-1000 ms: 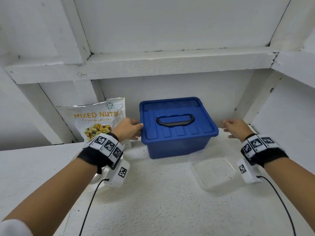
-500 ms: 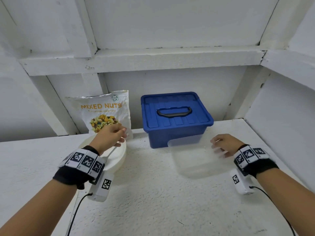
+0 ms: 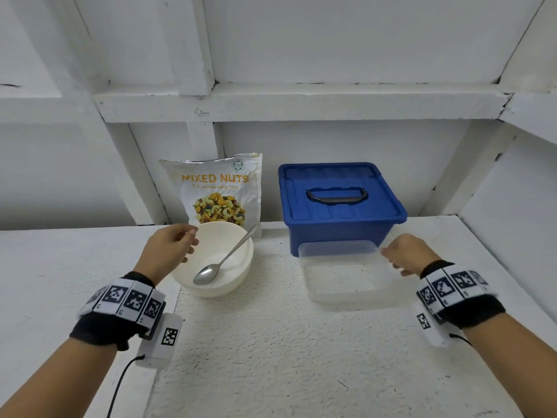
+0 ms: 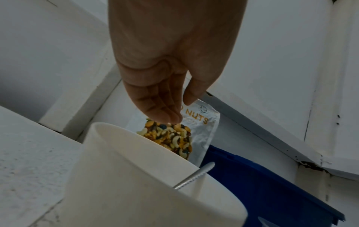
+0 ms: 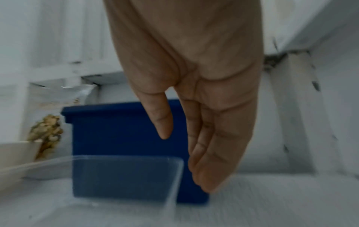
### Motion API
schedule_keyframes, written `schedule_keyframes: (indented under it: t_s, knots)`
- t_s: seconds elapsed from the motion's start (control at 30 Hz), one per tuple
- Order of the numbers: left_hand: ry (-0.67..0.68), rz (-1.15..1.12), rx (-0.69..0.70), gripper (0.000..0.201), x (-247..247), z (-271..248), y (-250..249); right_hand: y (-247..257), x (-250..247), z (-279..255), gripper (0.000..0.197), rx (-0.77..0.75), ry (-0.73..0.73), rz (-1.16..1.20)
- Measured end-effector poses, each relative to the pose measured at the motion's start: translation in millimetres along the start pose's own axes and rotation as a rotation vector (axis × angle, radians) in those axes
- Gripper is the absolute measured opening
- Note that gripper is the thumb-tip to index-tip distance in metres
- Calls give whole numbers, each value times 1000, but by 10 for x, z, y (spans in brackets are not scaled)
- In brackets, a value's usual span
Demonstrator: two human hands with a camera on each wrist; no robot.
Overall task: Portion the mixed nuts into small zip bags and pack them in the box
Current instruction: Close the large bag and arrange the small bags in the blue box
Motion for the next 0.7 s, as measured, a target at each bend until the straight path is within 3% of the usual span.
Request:
schedule_keyframes:
  t_s: [0.13, 0.3, 0.37, 0.47, 0.57, 0.7]
  knots:
    - [-54, 58, 18, 23, -119, 76, 107, 523, -126, -328, 29, -241, 20, -1]
    - [-131, 101, -45, 27, -187, 168, 267, 1406, -29, -507, 16, -431, 60, 362]
    - [-130, 74, -117, 30, -186, 205, 371, 1743, 109, -405, 30, -480, 54, 450]
    - [-87, 4, -257, 36, -162, 236, 526, 2158, 331, -198, 49, -497, -4, 549]
    - [33, -85, -389, 39, -80, 203, 610, 2448, 524, -10, 56, -445, 25, 673]
    - [154, -161, -473, 35, 29, 166, 667, 2604, 694, 216, 31, -400, 3, 686]
Point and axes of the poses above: each hand's wrist, its own z-axis towards the middle knuckle, its own x-axis out of the palm, y = z × x, the point moved 4 cm from there along z, towards the middle knuckle, and after that the axes turned 9 degrees about -y, right-handed, at the moved point
